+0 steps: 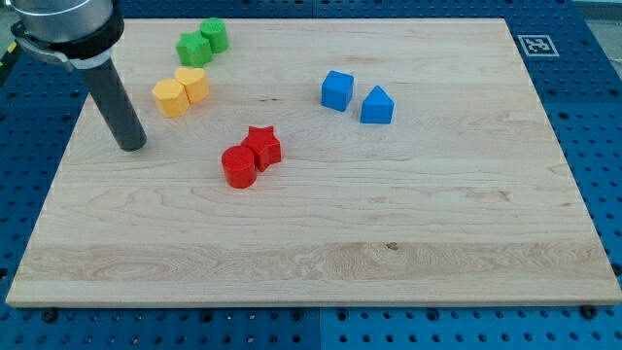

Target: Push blue cube a bit right and up

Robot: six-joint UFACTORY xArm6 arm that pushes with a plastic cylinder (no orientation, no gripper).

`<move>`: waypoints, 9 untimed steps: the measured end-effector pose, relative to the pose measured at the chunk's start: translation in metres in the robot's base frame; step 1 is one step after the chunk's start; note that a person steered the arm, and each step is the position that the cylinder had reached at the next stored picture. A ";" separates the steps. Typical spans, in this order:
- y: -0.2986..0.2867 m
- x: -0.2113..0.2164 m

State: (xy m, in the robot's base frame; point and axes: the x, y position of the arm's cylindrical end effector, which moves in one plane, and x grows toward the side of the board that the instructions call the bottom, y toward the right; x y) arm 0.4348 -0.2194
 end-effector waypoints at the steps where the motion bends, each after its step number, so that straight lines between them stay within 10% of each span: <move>1: 0.003 0.000; 6: 0.197 -0.067; 9: 0.211 -0.069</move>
State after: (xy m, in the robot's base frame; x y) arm 0.3659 -0.0083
